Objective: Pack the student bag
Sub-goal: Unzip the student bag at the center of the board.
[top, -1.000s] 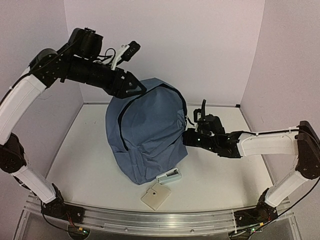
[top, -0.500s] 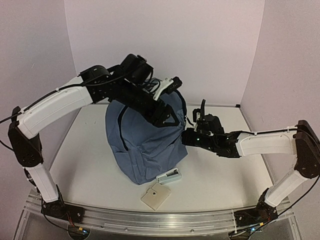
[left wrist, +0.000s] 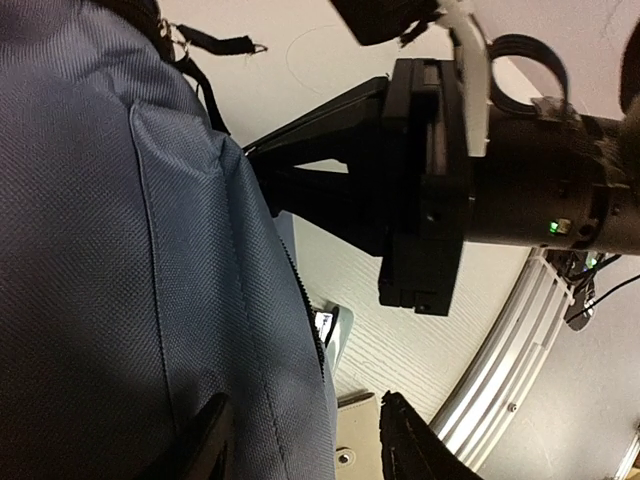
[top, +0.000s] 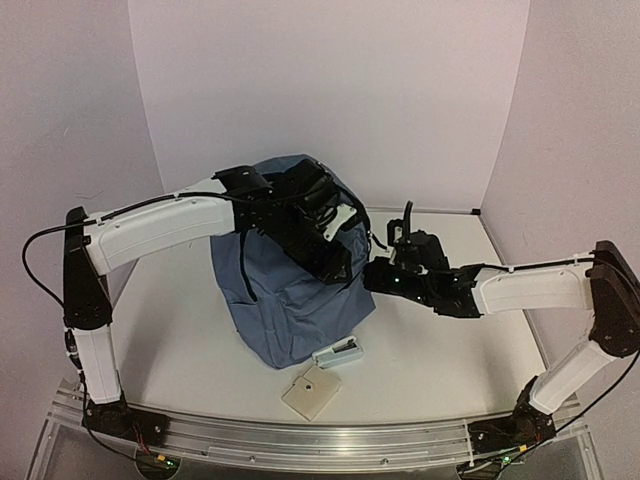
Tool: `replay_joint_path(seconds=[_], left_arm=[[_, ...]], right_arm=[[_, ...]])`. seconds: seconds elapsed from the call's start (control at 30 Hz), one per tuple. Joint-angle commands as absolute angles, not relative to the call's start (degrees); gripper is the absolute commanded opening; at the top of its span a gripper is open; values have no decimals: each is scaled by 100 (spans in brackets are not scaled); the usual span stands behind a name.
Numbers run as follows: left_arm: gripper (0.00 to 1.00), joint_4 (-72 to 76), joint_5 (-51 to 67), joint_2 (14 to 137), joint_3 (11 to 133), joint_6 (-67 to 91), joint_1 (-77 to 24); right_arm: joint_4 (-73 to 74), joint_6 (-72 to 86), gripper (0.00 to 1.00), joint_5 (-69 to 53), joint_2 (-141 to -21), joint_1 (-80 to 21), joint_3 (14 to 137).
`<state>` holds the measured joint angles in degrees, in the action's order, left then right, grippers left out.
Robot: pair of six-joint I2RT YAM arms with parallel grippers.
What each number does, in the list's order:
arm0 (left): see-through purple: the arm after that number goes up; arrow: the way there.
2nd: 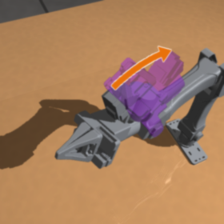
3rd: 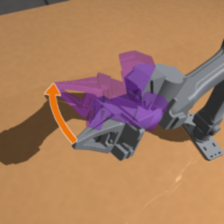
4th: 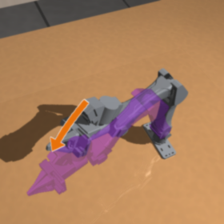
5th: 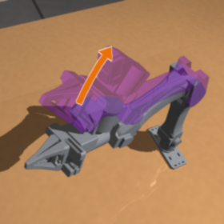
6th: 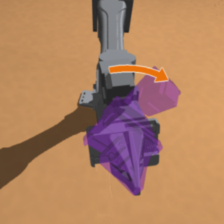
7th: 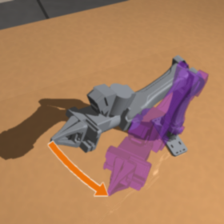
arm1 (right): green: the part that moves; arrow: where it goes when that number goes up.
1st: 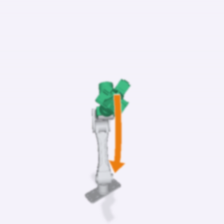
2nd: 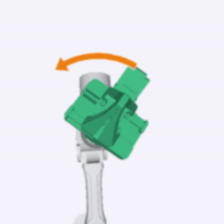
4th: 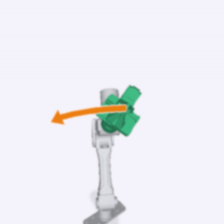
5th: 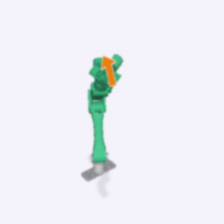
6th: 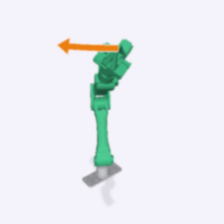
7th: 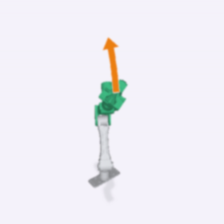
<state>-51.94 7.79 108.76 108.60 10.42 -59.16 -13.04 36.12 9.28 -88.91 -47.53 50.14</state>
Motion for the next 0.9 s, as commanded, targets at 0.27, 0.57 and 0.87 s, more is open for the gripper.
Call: replay_joint_path(seconds=[0.27, 0.57, 0.87], left_arm=[[35, -5100, 1222, 11123, 10396, 1603, -5897], [26, -5255, 644, 11180, 10305, 1781, -5897], [19, -5212, 657, 11120, 10311, 1742, -5897]], right_arm=[[-1318, 3904, 0, 929, -8617, -4692, 4641], [-1276, 4501, 30, 52, -8127, -4701, 4642], [-1370, 5143, 49, -142, -7766, -4971, 4666]])
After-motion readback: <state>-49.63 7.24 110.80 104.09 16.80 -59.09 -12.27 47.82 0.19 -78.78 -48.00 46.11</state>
